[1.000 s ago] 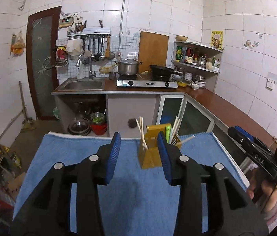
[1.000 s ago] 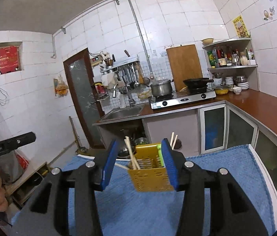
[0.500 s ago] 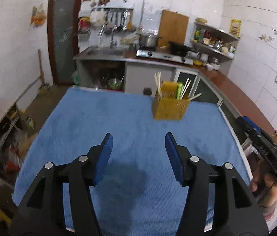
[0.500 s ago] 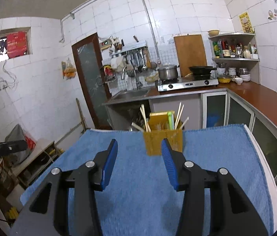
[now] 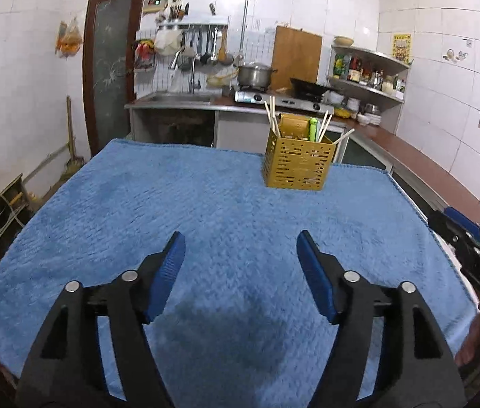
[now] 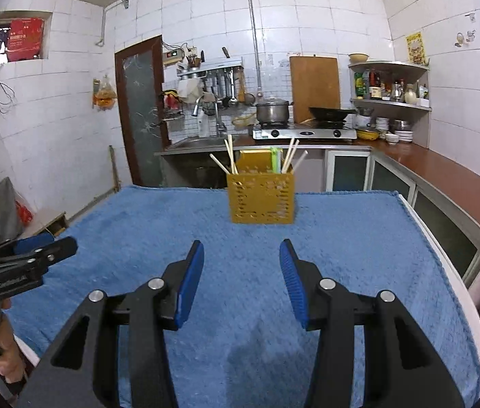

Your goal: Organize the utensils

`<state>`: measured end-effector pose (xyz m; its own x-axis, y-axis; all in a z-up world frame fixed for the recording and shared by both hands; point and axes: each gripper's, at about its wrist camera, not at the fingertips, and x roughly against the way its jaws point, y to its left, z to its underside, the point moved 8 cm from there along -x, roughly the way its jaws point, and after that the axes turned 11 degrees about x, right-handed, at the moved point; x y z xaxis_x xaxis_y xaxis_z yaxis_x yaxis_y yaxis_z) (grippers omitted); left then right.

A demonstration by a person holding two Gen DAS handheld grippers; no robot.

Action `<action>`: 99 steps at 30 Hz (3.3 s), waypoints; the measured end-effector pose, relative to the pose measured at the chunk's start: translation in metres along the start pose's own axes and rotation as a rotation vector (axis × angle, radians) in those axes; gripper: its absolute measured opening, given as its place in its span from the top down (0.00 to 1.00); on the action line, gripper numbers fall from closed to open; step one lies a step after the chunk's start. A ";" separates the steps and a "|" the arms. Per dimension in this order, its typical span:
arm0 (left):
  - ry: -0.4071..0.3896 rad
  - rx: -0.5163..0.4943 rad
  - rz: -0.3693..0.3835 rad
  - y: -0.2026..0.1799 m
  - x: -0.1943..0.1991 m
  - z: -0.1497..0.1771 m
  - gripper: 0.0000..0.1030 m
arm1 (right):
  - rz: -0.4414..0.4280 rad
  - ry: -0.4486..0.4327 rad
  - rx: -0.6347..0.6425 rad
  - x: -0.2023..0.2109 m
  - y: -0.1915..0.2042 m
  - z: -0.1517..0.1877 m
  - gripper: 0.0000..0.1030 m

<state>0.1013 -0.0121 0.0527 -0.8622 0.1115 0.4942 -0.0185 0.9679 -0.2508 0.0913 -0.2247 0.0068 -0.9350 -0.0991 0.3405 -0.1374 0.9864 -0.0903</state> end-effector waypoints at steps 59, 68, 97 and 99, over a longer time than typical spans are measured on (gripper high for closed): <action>-0.141 -0.093 -0.077 0.005 -0.071 0.039 0.05 | 0.103 -0.067 -0.027 -0.058 -0.008 0.061 0.04; -0.145 -0.102 -0.079 0.002 -0.070 0.041 0.05 | 0.103 -0.072 -0.025 -0.057 -0.006 0.061 0.04; -0.138 -0.101 -0.085 0.004 -0.071 0.042 0.05 | 0.104 -0.073 -0.025 -0.055 -0.004 0.060 0.04; -0.139 -0.102 -0.086 0.004 -0.071 0.041 0.05 | 0.103 -0.072 -0.026 -0.055 -0.003 0.059 0.04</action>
<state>0.1413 -0.0252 -0.0179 -0.9213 0.0019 0.3888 -0.0501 0.9911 -0.1236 0.1241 -0.2302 -0.0670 -0.9650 -0.0051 0.2622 -0.0317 0.9948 -0.0973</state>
